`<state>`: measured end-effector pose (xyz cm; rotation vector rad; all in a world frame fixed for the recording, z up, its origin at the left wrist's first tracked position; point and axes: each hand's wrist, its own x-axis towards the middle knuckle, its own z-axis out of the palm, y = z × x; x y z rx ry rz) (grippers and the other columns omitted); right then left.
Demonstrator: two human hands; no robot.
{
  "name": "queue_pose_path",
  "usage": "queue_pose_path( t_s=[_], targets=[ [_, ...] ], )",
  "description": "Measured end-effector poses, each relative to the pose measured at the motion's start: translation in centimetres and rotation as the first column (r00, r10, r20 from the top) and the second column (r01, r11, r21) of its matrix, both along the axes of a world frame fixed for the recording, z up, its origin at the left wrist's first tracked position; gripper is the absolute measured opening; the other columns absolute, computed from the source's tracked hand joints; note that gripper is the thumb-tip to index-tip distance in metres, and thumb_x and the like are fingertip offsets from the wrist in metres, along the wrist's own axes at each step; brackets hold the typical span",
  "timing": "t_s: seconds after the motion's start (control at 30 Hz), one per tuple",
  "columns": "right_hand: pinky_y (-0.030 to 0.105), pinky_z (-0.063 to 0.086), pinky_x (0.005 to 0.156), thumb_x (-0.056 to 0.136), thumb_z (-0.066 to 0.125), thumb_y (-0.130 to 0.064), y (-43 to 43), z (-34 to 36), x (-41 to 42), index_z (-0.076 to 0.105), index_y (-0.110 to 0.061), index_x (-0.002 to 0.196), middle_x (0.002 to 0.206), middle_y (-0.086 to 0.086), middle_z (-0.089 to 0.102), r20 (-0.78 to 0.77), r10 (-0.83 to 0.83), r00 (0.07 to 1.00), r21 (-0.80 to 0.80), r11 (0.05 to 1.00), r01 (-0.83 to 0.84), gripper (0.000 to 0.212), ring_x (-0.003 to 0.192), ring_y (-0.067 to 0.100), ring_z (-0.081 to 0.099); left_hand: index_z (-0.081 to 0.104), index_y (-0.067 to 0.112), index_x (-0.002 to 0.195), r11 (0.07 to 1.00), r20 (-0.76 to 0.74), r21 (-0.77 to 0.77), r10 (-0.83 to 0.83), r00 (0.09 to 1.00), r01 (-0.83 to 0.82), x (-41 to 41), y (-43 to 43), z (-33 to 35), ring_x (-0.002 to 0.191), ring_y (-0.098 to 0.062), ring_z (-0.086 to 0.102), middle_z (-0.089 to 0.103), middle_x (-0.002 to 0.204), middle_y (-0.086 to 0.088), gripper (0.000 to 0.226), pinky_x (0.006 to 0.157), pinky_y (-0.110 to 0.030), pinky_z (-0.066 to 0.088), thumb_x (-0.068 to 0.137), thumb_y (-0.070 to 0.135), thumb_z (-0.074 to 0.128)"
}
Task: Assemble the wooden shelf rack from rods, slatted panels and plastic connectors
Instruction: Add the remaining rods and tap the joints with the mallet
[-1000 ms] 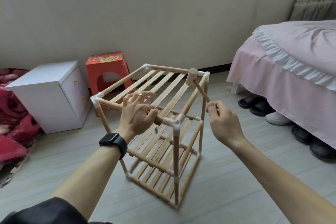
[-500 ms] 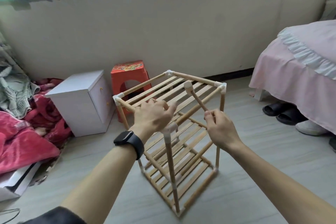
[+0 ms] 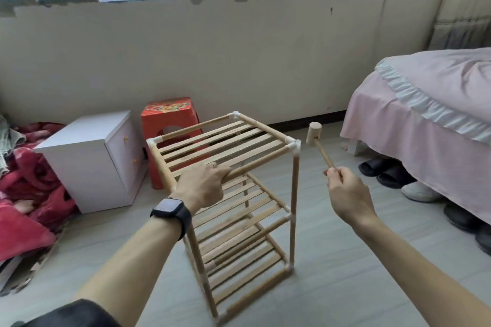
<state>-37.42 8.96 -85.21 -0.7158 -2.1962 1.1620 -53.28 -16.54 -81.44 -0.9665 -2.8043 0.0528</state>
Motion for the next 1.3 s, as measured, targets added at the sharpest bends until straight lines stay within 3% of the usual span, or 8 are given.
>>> queue_pose_path(
  t_s=[0.2, 0.27, 0.37, 0.5, 0.6, 0.7, 1.03, 1.3],
  targets=[
    [0.033, 0.040, 0.052, 0.106, 0.037, -0.040, 0.6, 0.0, 0.4, 0.063, -0.026, 0.092, 0.058, -0.005, 0.060, 0.057, 0.005, 0.998, 0.170, 0.985, -0.015, 0.032, 0.058, 0.014, 0.057, 0.055, 0.034, 0.124, 0.988, -0.076, -0.005, 0.154, 0.985, -0.155, -1.4, -0.6, -0.8, 0.104, -0.026, 0.057, 0.055, 0.130, -0.004, 0.039, 0.077, -0.039, 0.048, 0.087, 0.025, 0.054],
    [0.020, 0.037, 0.044, 0.107, 0.037, -0.039, 0.1, 0.2, 0.2, 0.060, -0.030, 0.092, 0.054, -0.011, 0.059, -0.030, 0.035, 0.999, 0.179, 0.984, -0.029, 0.030, 0.051, 0.009, 0.056, 0.054, 0.029, 0.125, 0.992, -0.090, 0.056, 0.119, 0.989, -0.114, -1.0, 1.8, -1.2, 0.109, -0.026, 0.055, 0.054, 0.134, -0.004, 0.036, 0.084, -0.040, 0.049, 0.089, 0.028, 0.054],
    [0.021, 0.038, 0.043, 0.108, 0.036, -0.038, -0.2, 1.0, -0.5, 0.059, -0.029, 0.097, 0.052, -0.010, 0.058, -0.109, 0.054, 0.993, 0.270, 0.963, -0.023, 0.027, 0.048, 0.009, 0.056, 0.049, 0.028, 0.130, 0.983, -0.084, 0.153, 0.117, 0.990, -0.104, -0.2, 4.9, -2.2, 0.119, -0.025, 0.052, 0.055, 0.135, -0.001, 0.037, 0.092, -0.042, 0.047, 0.094, 0.035, 0.051],
    [0.028, 0.038, 0.046, 0.107, 0.038, -0.037, -0.1, 1.4, -1.5, 0.063, -0.023, 0.093, 0.056, -0.004, 0.058, 0.063, 0.073, 0.995, 0.356, 0.930, -0.091, 0.032, 0.050, 0.012, 0.055, 0.050, 0.024, 0.125, 0.973, -0.261, 0.210, 0.145, 0.954, -0.091, -0.1, 5.5, -4.0, 0.112, -0.023, 0.057, 0.061, 0.124, 0.002, 0.032, 0.090, -0.041, 0.048, 0.095, 0.036, 0.047],
    [0.020, 0.036, 0.043, 0.108, 0.038, -0.035, 0.0, 1.5, -1.3, 0.059, -0.026, 0.096, 0.051, -0.004, 0.054, -0.108, 0.060, 0.992, 0.351, 0.936, -0.018, 0.026, 0.048, 0.011, 0.056, 0.053, 0.023, 0.123, 0.969, -0.299, 0.241, 0.119, 0.947, -0.045, -1.0, 5.3, -4.5, 0.105, -0.021, 0.060, 0.064, 0.118, 0.003, 0.030, 0.085, -0.038, 0.049, 0.098, 0.037, 0.044],
    [0.031, 0.038, 0.048, 0.108, 0.035, -0.038, 0.2, 1.3, -1.5, 0.063, -0.023, 0.094, 0.057, -0.004, 0.059, 0.053, 0.047, 0.997, 0.360, 0.931, -0.063, 0.034, 0.053, 0.010, 0.055, 0.055, 0.022, 0.120, 0.967, -0.310, 0.251, 0.120, 0.943, -0.040, -1.0, 5.4, -4.6, 0.102, -0.022, 0.061, 0.066, 0.116, 0.002, 0.029, 0.082, -0.038, 0.049, 0.100, 0.039, 0.042],
    [0.026, 0.032, 0.045, 0.108, 0.038, -0.033, -0.3, 0.7, -1.4, 0.058, -0.021, 0.093, 0.056, -0.006, 0.056, -0.043, -0.011, 0.999, 0.416, 0.909, 0.028, 0.028, 0.050, 0.010, 0.054, 0.057, 0.019, 0.114, 0.968, -0.316, 0.242, 0.139, 0.938, -0.062, -1.0, 5.5, -4.7, 0.099, -0.024, 0.061, 0.067, 0.112, 0.000, 0.029, 0.080, -0.039, 0.048, 0.105, 0.037, 0.036],
    [0.032, 0.036, 0.050, 0.108, 0.035, -0.036, 0.0, 0.5, -1.4, 0.058, -0.023, 0.095, 0.064, -0.004, 0.060, 0.084, -0.018, 0.996, 0.399, 0.917, -0.017, 0.029, 0.059, 0.013, 0.055, 0.055, 0.020, 0.116, 0.972, -0.307, 0.227, 0.137, 0.942, -0.067, -0.9, 5.4, -4.7, 0.099, -0.024, 0.061, 0.066, 0.112, 0.000, 0.031, 0.082, -0.040, 0.049, 0.106, 0.040, 0.034]
  ],
)
